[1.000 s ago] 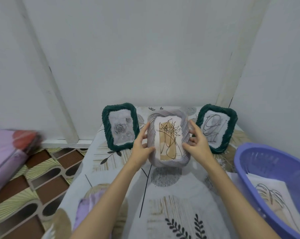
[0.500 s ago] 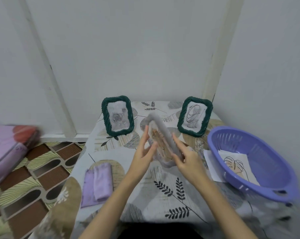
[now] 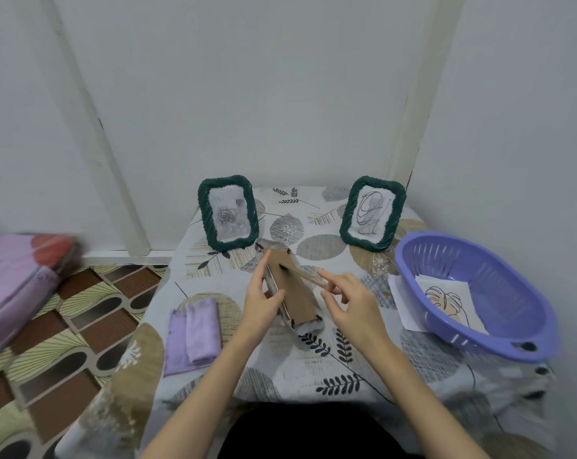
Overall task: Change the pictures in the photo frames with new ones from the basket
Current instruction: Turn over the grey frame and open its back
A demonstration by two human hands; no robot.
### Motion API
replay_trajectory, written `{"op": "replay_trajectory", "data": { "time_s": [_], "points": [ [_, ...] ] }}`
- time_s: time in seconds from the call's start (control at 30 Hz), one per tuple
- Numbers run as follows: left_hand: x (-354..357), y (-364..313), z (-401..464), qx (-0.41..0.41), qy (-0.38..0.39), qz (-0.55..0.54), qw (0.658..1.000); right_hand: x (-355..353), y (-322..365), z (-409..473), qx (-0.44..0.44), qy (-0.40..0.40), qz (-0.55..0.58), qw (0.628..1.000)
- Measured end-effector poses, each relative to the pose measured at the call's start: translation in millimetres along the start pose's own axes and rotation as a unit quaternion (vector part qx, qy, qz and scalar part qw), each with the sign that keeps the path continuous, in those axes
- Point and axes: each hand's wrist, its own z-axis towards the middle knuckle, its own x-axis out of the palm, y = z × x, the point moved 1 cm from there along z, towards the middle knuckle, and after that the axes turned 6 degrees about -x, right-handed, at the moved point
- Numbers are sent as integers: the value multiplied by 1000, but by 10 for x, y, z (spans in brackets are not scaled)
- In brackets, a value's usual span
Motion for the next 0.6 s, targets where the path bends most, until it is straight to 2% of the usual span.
{"op": "replay_trajectory", "data": {
  "time_s": [0.07, 0.17, 0.2, 0.3, 0.37, 0.43, 0.5, 0.6],
  "points": [
    [-24, -5, -3, 21, 7, 2, 1000, 27, -8, 24, 8, -27, 37, 999],
    [-97, 43, -16, 13, 28, -28, 999, 35, -57, 42, 95, -65, 196, 974],
    [-129, 85, -13, 4, 35, -42, 998, 62, -116, 30, 126, -60, 203, 969],
    [-161, 139, -51, -20, 64, -79, 995, 164, -248, -71, 170, 53, 98, 979],
    [-169, 188, -59, -41, 80, -100, 991, 232, -282, -153, 196, 115, 154, 962],
    [-192, 244, -57, -57, 76, -68, 993, 277, -306, -206, 204, 134, 175, 954],
    [-196, 273, -68, -56, 65, 27, 996, 304, -367, -247, 210, 159, 71, 962],
    [-161, 341, -48, -45, 73, 152, 985, 365, -382, -323, 162, 226, -155, 948]
  ]
}}
